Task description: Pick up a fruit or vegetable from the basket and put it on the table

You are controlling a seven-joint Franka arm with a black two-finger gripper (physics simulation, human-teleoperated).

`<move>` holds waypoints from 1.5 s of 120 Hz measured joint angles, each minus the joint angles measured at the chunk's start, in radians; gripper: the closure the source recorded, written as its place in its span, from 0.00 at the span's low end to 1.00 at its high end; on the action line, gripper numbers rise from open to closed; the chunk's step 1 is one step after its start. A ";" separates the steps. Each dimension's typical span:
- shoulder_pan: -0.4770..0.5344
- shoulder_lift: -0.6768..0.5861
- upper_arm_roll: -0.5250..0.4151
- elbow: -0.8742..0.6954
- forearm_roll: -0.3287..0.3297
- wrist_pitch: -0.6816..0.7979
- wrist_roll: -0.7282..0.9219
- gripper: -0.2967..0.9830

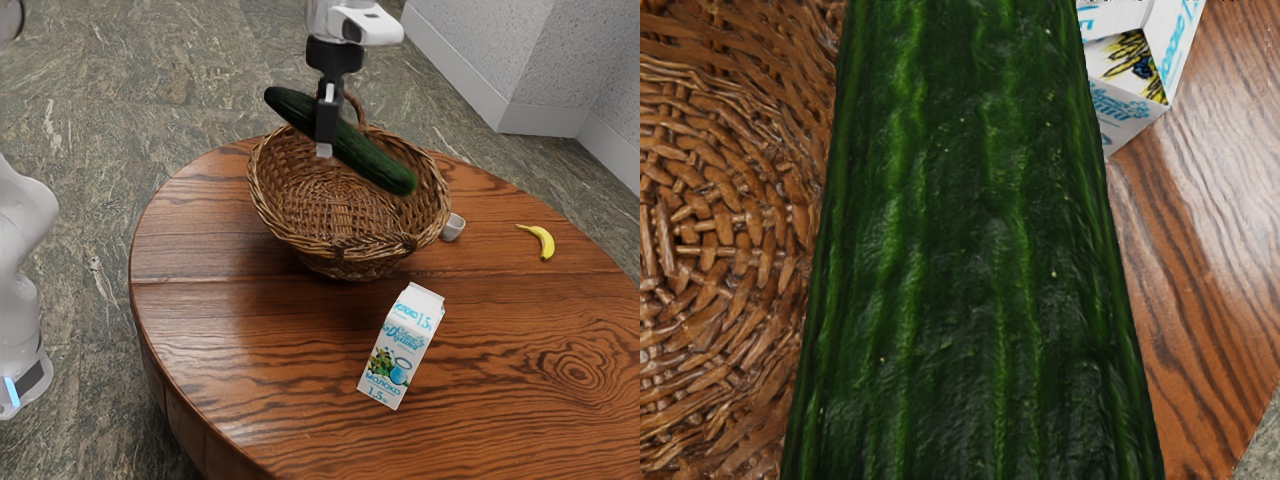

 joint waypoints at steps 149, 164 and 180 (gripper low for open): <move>0.242 -0.386 -0.318 -0.533 -0.021 -0.128 -0.136 0.65; 0.282 -0.386 -0.317 -0.562 -0.018 -0.130 -0.138 0.65; 0.310 -0.385 -0.314 -0.584 -0.012 -0.130 -0.139 0.65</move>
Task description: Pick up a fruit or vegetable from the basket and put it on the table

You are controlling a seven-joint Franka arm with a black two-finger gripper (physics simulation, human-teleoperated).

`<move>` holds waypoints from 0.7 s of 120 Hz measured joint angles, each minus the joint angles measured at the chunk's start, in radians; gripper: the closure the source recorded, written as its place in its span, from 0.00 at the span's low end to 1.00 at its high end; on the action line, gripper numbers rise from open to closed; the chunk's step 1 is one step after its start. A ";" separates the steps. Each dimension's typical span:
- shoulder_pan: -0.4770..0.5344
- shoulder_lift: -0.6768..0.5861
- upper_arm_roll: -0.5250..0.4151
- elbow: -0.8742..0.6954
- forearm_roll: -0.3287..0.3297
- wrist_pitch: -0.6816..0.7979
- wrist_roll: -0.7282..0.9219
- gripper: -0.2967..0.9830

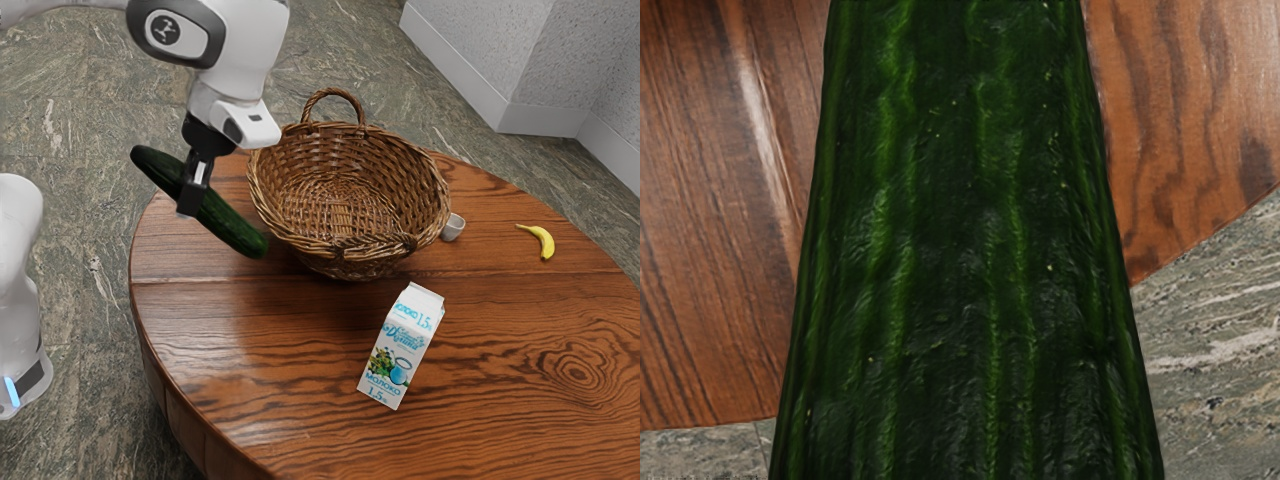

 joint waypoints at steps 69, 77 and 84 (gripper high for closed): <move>0.065 -0.024 0.010 -0.116 0.003 0.059 0.011 0.65; 0.068 -0.023 0.020 -0.137 0.002 0.073 0.013 0.65; 0.074 -0.021 0.028 -0.151 0.007 0.090 0.016 0.65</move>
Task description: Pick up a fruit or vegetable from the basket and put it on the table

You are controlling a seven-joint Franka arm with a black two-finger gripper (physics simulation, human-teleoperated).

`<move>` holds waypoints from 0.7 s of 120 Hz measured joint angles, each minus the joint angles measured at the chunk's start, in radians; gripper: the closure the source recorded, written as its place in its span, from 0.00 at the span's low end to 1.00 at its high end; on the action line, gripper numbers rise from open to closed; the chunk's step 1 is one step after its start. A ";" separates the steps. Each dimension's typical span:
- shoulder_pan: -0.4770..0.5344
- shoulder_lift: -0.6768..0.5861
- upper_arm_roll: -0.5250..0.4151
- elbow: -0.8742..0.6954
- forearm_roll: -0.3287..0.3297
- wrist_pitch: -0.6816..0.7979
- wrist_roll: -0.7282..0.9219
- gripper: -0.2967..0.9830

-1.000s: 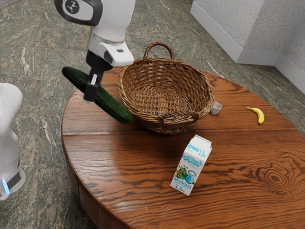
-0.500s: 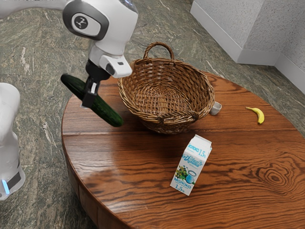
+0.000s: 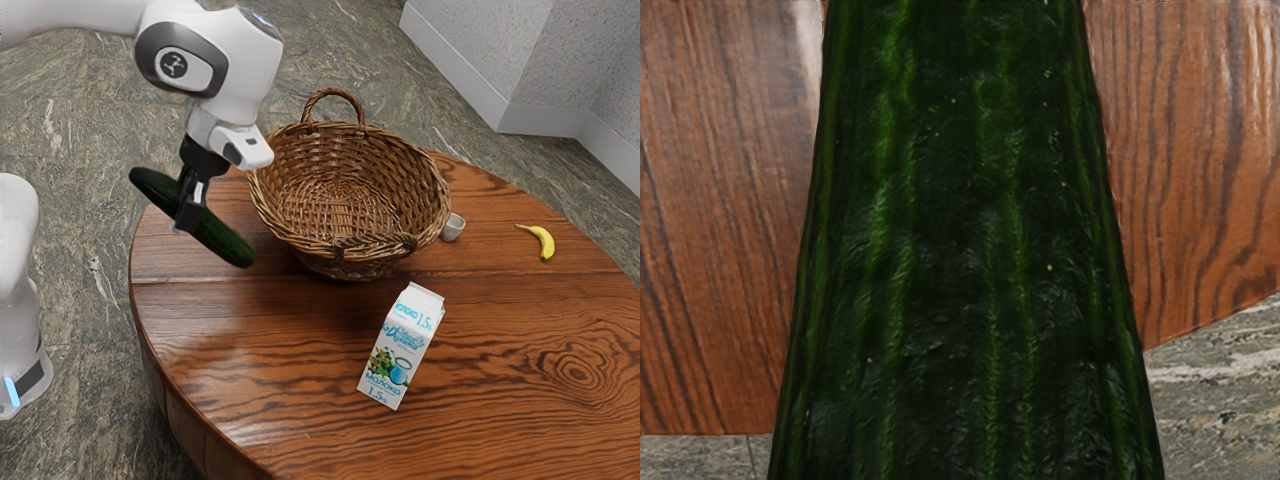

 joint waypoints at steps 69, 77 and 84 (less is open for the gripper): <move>0.022 0.007 0.070 -0.013 0.043 0.087 0.009 0.37; 0.024 0.007 0.070 -0.013 0.043 0.089 0.007 0.32; 0.025 0.007 0.070 -0.013 0.043 0.090 0.006 0.29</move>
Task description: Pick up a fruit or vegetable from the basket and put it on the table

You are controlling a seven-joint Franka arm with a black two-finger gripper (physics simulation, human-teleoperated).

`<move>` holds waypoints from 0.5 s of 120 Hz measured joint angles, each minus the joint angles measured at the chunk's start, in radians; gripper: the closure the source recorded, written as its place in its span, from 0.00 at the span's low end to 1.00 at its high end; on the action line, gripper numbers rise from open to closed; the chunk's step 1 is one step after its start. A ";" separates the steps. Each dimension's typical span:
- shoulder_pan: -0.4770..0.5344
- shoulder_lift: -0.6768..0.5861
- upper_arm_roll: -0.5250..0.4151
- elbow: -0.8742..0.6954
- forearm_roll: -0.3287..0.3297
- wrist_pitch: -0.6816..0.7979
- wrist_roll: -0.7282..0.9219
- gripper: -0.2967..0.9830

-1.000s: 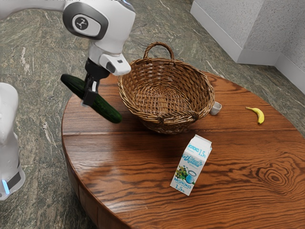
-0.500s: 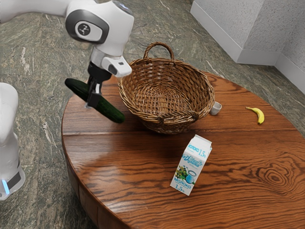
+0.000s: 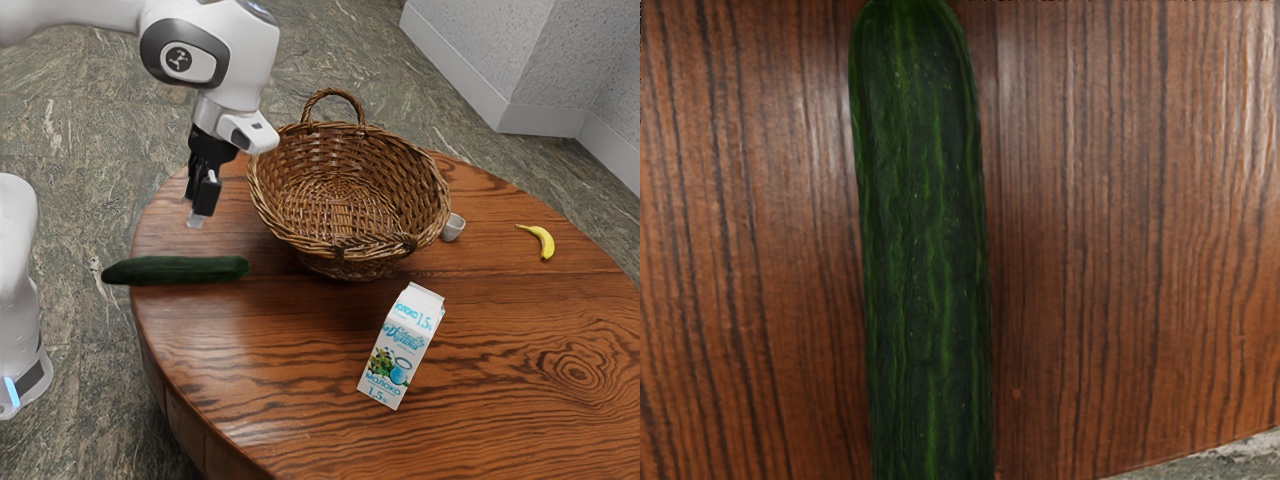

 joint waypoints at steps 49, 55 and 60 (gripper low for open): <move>0.015 0.007 -0.145 0.183 -0.008 -0.002 0.165 0.23; 0.020 0.009 -0.155 0.174 -0.010 0.001 0.239 0.23; 0.023 0.015 -0.157 0.163 -0.009 -0.008 0.291 0.23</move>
